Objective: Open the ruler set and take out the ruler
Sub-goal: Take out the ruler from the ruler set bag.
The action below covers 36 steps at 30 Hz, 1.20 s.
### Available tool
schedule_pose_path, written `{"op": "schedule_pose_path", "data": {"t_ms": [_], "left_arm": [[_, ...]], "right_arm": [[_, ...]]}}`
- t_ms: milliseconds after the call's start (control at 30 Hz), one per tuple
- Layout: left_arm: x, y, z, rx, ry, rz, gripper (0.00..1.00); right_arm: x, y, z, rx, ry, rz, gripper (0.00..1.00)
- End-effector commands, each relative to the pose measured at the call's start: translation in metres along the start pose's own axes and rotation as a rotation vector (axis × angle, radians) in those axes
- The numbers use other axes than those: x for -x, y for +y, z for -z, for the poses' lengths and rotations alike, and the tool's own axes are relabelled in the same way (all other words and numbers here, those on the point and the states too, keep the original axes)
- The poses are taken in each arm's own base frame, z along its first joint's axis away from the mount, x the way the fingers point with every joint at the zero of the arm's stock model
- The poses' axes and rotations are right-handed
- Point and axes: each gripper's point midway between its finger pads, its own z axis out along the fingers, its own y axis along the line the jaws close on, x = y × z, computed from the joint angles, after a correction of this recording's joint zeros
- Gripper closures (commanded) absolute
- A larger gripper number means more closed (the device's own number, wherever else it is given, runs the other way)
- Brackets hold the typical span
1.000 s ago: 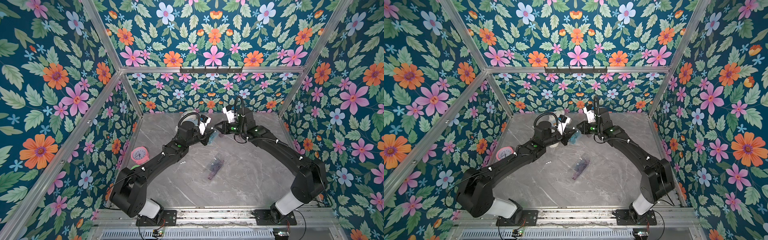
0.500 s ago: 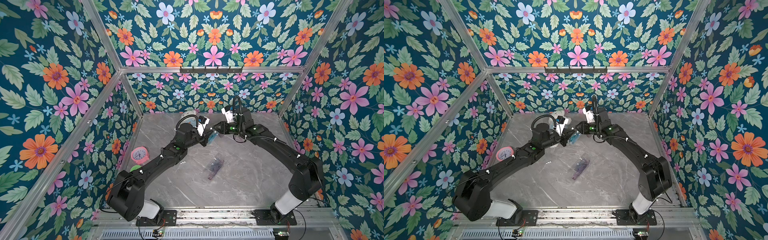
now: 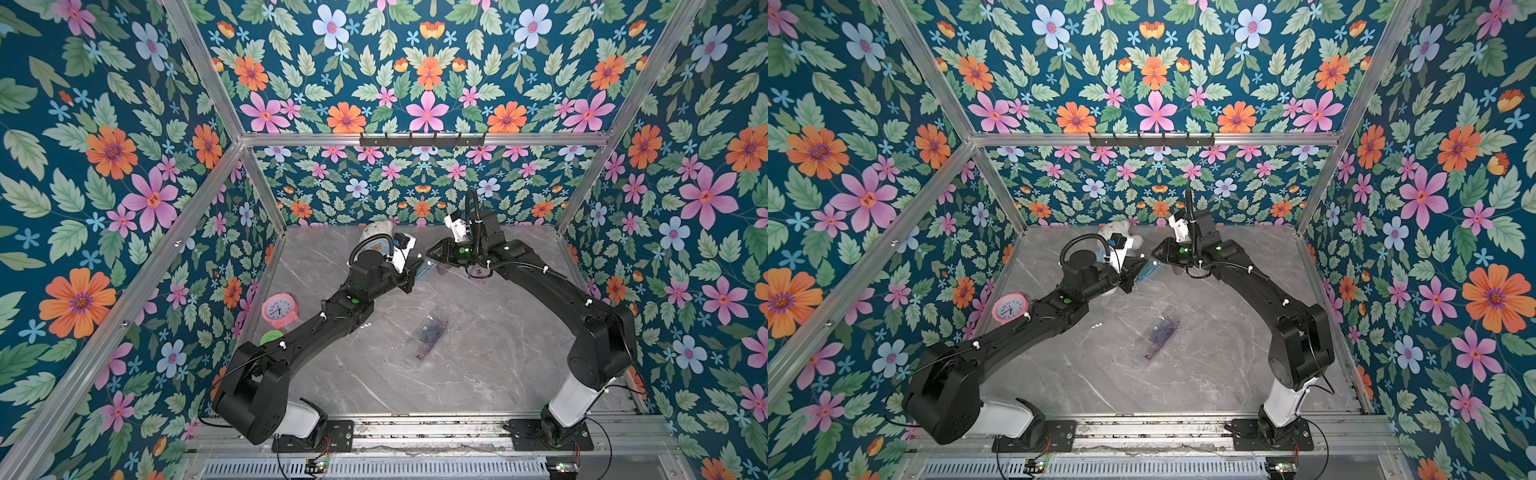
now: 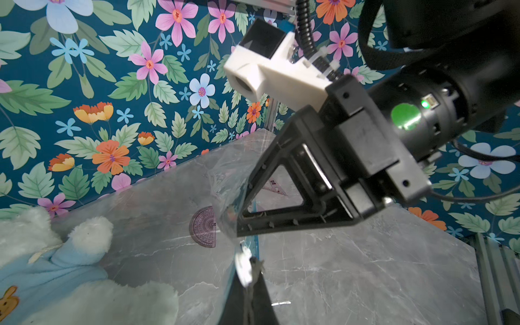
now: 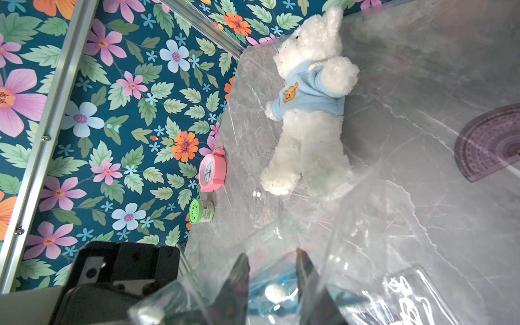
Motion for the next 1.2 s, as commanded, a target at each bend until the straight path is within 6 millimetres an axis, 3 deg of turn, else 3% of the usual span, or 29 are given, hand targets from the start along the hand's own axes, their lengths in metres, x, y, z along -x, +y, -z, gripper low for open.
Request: {"op": "schedule_pose_path", "data": {"t_ms": [0,200,367,1000,1167], "left_arm": [[0.015,-0.002,-0.002,-0.008,-0.066,-0.037,1.0],[0.006,0.001,-0.004,0.051,-0.061,-0.12,1.0],[0.001,-0.008,-0.006,0.098,-0.079,-0.231,1.0],[0.001,-0.006,0.0,0.131,-0.158,-0.277,1.0],[-0.002,-0.006,-0.002,0.126,-0.146,-0.283,1.0]], "right_arm": [[-0.007,-0.003,-0.002,-0.007,0.042,-0.063,0.69],[-0.009,-0.004,-0.003,-0.013,0.057,-0.104,0.7],[-0.01,-0.005,-0.007,-0.022,0.079,-0.158,0.71],[-0.032,-0.007,-0.029,-0.008,0.222,-0.253,0.73],[-0.033,-0.005,-0.027,0.002,0.226,-0.25,0.78]]}}
